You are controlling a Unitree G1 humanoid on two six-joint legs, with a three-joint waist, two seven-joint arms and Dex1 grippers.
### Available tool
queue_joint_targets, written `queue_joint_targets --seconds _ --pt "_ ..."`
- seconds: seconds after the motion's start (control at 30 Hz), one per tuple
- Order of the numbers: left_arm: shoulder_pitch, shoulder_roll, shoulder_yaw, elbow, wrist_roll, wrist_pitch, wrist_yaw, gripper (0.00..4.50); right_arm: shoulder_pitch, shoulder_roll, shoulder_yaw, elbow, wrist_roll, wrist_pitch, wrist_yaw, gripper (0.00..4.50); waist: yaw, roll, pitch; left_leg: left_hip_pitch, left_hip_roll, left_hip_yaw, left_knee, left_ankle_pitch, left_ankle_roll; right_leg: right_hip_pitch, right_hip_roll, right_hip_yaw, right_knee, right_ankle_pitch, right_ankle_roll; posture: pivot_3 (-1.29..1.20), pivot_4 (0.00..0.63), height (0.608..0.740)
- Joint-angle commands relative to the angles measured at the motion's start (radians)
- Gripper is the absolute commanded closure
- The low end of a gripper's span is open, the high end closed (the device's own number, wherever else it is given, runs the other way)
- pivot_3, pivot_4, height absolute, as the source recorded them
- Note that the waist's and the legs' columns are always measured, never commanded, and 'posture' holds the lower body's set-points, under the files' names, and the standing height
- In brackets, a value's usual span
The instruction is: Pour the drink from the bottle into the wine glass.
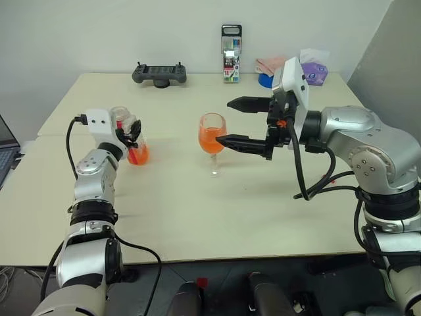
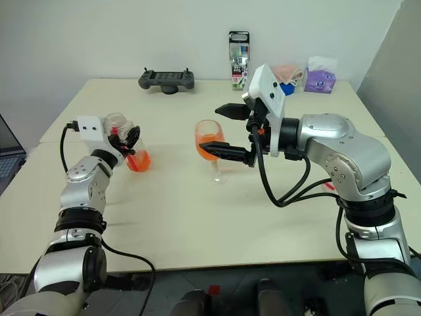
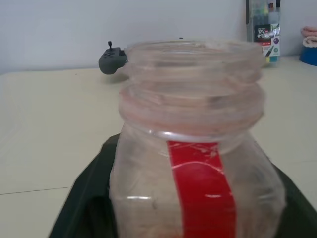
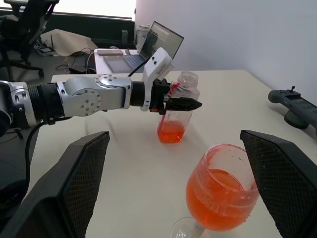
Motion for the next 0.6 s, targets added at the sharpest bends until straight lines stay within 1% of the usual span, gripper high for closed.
queue_joint_targets --seconds 0.03,0.1,0.3,0.43,0.47,0.53,0.6 --pt "0.028 0.000 0.002 -0.049 0.011 0.007 0.025 0.52 -0.005 -0.006 -0.018 -0.029 -0.005 -0.009 0.009 0.00 0.000 0.000 0.000 0.000 0.000 0.000 0.000 0.000 0.000 0.000 0.000 0.000 0.000 0.000 0.000 0.00 0.150 0.740" --pt "0.042 0.002 0.002 -0.070 0.010 0.022 0.031 0.03 -0.004 -0.007 -0.020 -0.028 -0.008 -0.012 0.011 0.00 0.001 0.000 0.000 0.000 0.000 0.000 0.000 0.000 0.000 0.000 0.000 0.000 0.000 0.000 0.000 0.00 0.150 0.740" --pt "0.099 0.000 0.003 -0.163 0.001 0.071 0.031 0.03 -0.003 -0.009 -0.026 -0.026 -0.013 -0.017 0.012 0.00 0.001 0.000 0.000 -0.001 0.000 0.000 0.000 0.000 0.000 0.000 0.000 0.000 -0.001 0.000 0.000 0.00 0.150 0.740" --pt "0.170 -0.005 0.008 -0.288 -0.019 0.130 0.021 0.03 0.013 -0.027 -0.039 -0.028 -0.018 -0.016 0.016 0.00 0.001 0.000 0.000 -0.001 0.000 0.000 0.000 0.000 0.000 0.000 0.000 0.000 -0.001 0.000 0.000 0.00 0.150 0.740" --pt "0.197 0.002 0.018 -0.340 -0.032 0.153 0.016 0.03 0.024 -0.043 -0.051 -0.036 -0.014 -0.009 0.018 0.00 0.001 0.000 0.000 -0.001 0.000 0.000 0.000 0.000 0.000 0.000 0.000 0.000 -0.002 0.000 0.000 0.00 0.150 0.740" --pt "0.274 0.044 0.053 -0.503 -0.097 0.229 -0.039 0.03 0.055 -0.093 -0.095 -0.054 0.003 0.015 0.025 0.00 0.001 0.000 0.000 -0.001 0.000 0.000 0.000 0.000 0.000 0.000 0.000 0.000 -0.002 0.000 0.000 0.00 0.150 0.740" --pt "0.325 0.082 0.084 -0.624 -0.154 0.312 -0.073 0.03 0.079 -0.128 -0.126 -0.064 0.020 0.029 0.030 0.00 0.001 0.000 0.000 -0.002 0.001 0.000 0.000 -0.001 -0.001 0.000 -0.001 0.000 -0.003 0.000 0.000 0.00 0.150 0.740"
